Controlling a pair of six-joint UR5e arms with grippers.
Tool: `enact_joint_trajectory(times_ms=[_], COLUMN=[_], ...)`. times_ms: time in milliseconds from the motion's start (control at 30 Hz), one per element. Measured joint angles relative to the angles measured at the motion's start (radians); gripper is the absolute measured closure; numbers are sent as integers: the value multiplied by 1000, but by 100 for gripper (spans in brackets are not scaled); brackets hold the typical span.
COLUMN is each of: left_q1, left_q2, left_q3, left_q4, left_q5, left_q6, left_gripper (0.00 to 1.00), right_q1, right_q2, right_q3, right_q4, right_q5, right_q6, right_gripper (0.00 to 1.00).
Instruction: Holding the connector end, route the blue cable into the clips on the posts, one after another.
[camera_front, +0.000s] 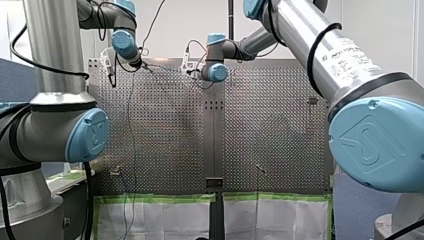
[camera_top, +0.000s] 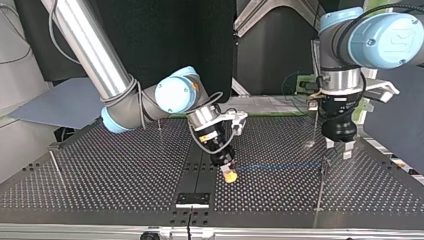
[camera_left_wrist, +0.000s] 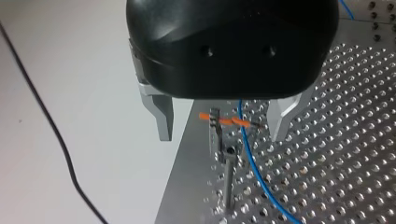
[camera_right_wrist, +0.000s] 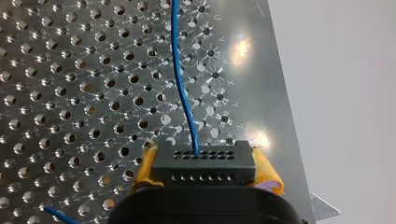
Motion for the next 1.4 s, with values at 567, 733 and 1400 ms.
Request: enact_joint_trajectory(times_ms=[567, 733, 1400], left_q1=[-32, -34, -40], left_q2=[-11, -15, -15], left_q3=[0, 0, 0], left_q4=[-10, -9, -7], left_q5=[-50, -53, -54], left_q6=[107, 111, 112], left_gripper=[0, 0, 0], right_q1=[-1, -2, -2], right_q2=[3, 4, 7], right_q3=[0, 0, 0], right_q4=[0, 1, 6], right_q5=[0, 0, 0], right_q6=[0, -1, 0], right_gripper=[100, 100, 100])
